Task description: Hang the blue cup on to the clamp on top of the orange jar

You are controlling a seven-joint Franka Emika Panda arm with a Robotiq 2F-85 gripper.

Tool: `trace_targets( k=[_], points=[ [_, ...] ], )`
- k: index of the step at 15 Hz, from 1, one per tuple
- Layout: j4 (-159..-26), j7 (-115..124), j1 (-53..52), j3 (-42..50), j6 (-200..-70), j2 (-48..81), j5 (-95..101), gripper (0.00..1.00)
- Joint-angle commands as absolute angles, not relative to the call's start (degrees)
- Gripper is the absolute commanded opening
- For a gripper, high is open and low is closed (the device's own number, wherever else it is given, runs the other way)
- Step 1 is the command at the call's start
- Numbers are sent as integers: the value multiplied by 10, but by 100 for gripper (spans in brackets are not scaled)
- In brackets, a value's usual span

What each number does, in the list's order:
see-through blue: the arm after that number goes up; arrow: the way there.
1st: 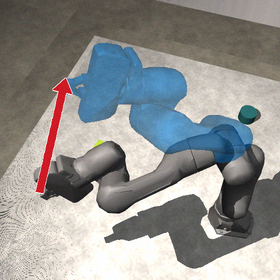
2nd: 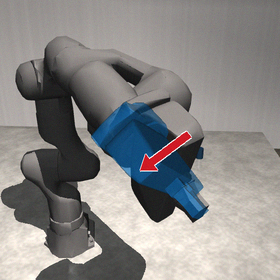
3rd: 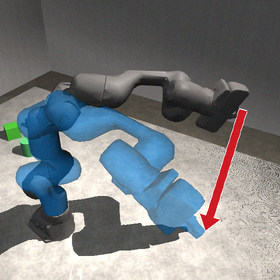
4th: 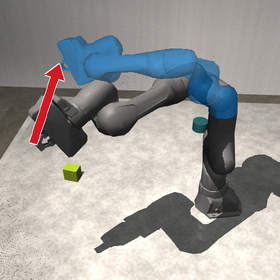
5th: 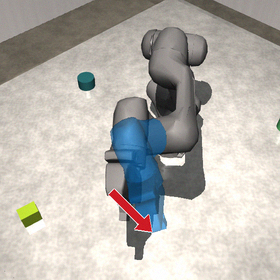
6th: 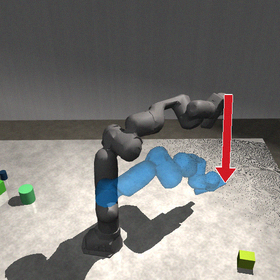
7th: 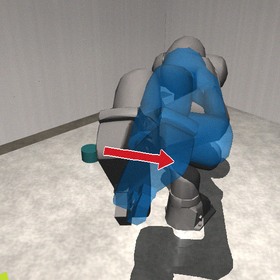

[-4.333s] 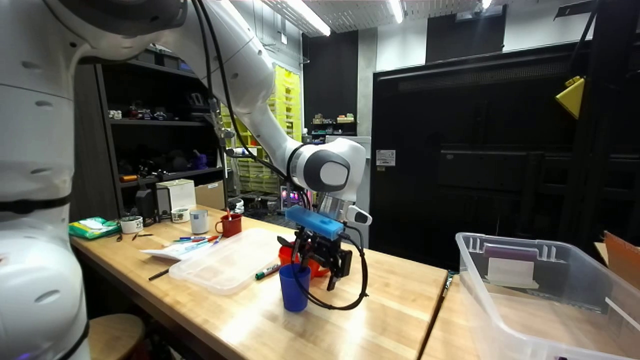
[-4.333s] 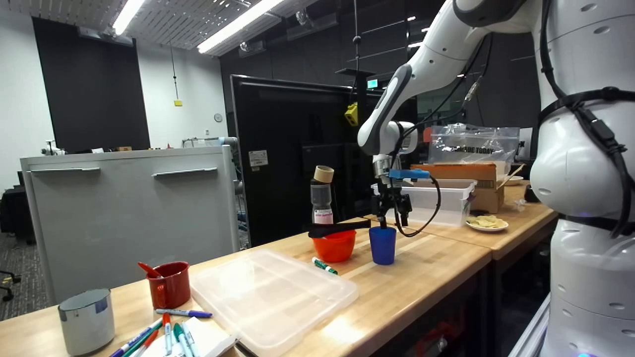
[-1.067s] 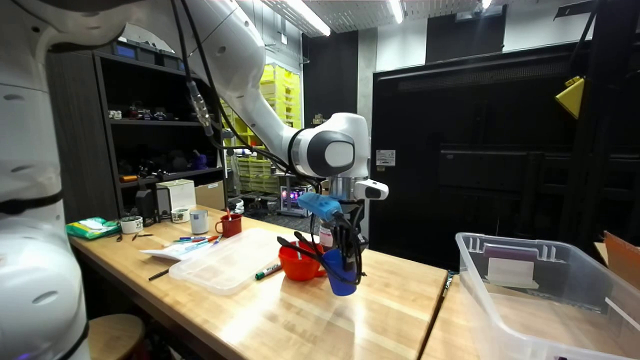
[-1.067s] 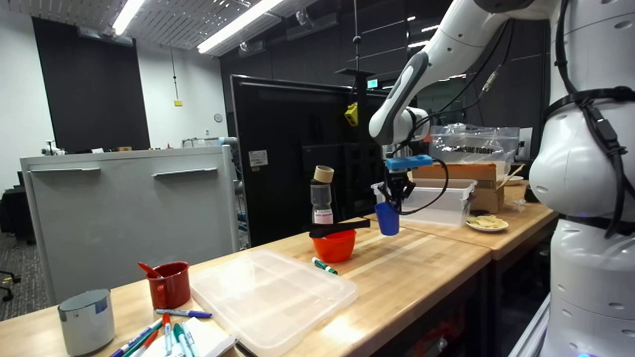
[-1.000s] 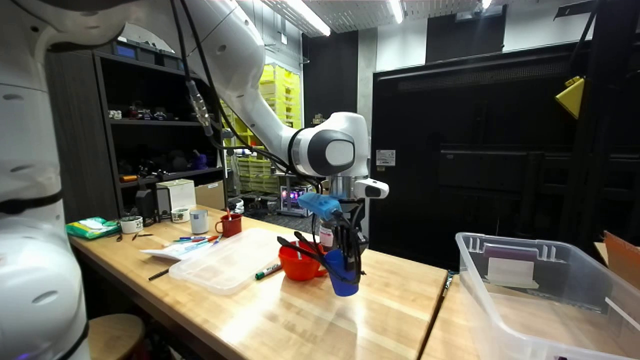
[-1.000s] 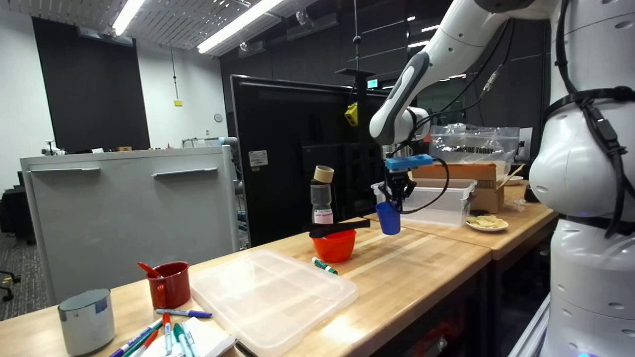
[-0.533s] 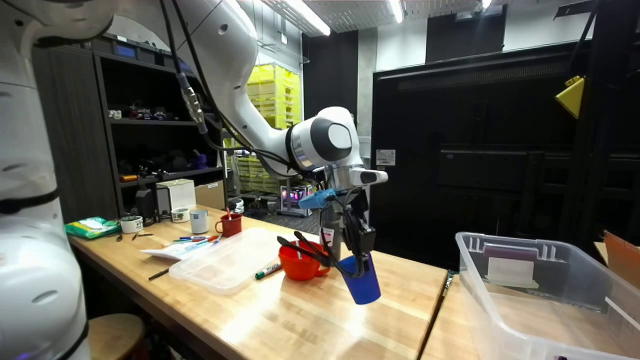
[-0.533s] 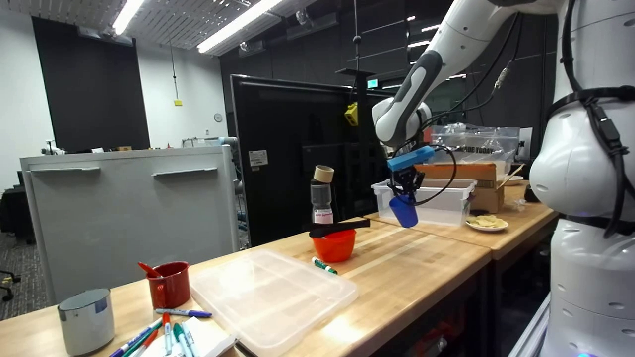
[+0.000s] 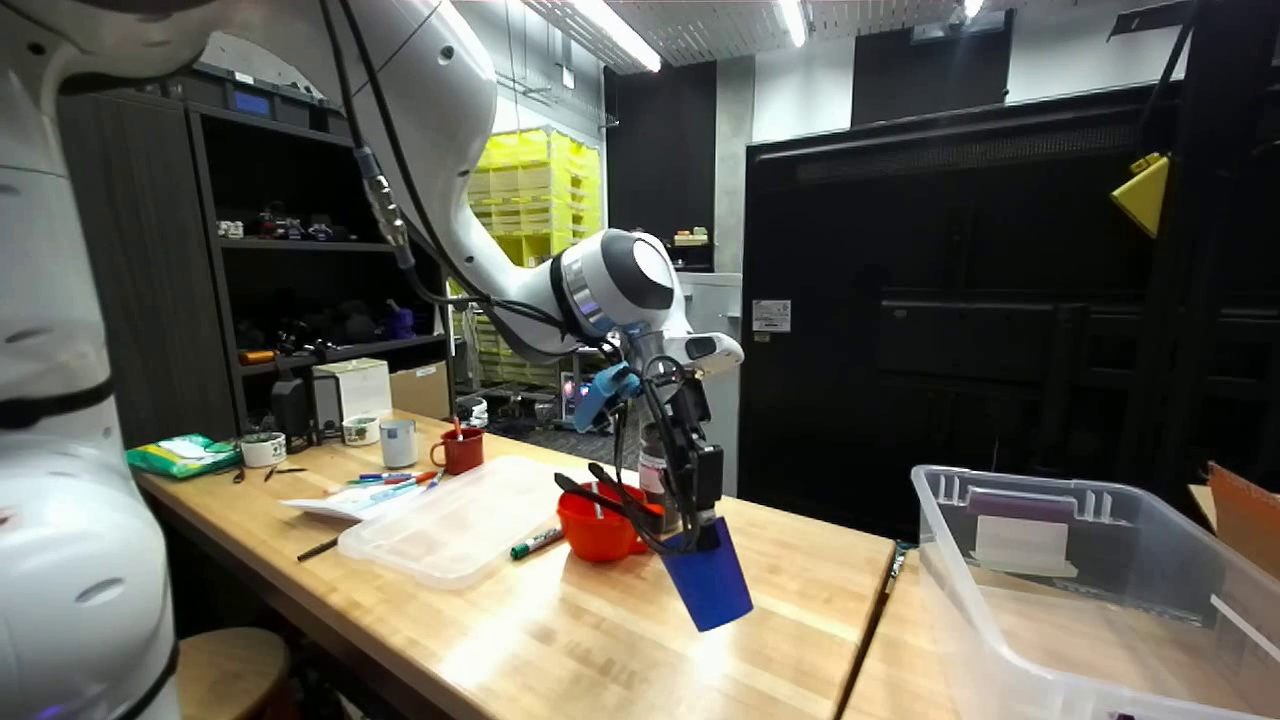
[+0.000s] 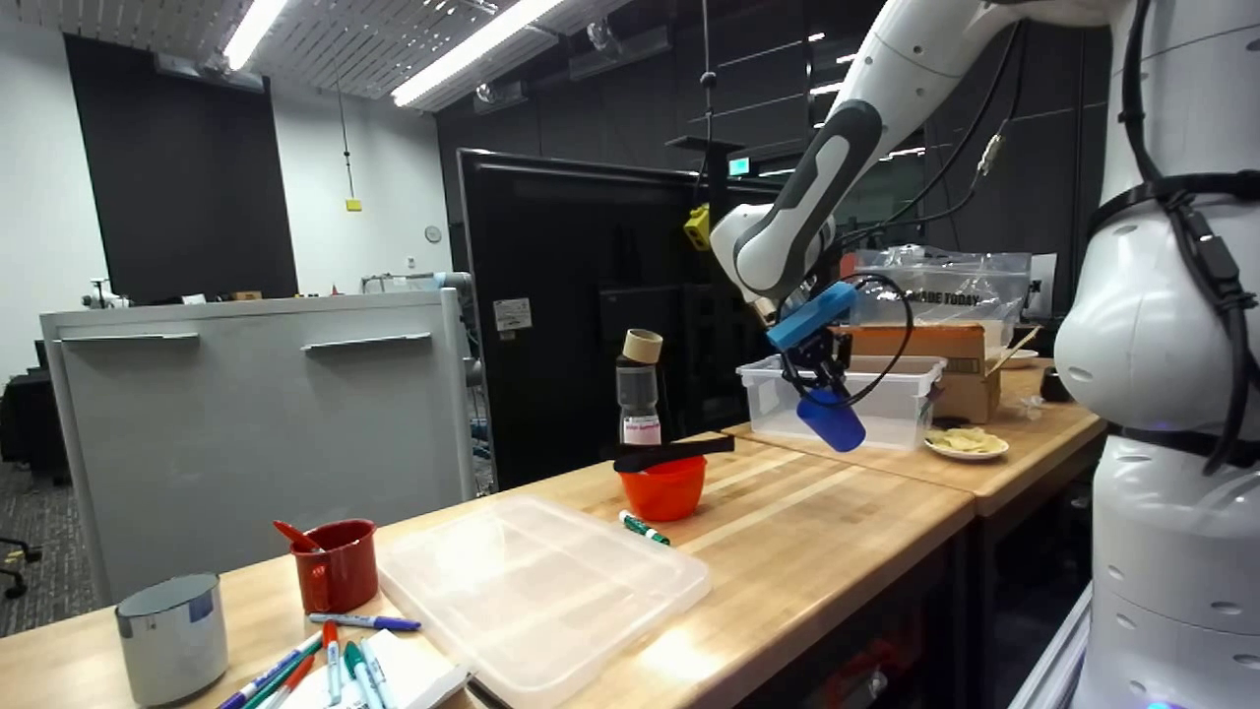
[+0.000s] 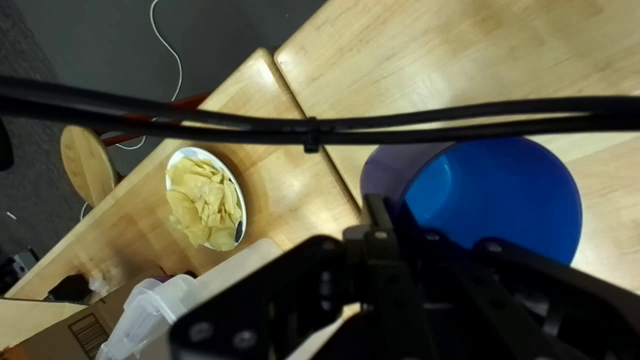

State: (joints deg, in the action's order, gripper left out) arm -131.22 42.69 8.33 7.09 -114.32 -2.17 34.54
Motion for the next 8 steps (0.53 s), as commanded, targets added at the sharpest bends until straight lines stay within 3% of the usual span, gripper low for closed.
trace_targets(
  k=[1,8],
  points=[
    [-1314,448,69,56,-1104,-29,361,1],
    [-1302,476,44,34,-1063,-3,376,1]
  ],
)
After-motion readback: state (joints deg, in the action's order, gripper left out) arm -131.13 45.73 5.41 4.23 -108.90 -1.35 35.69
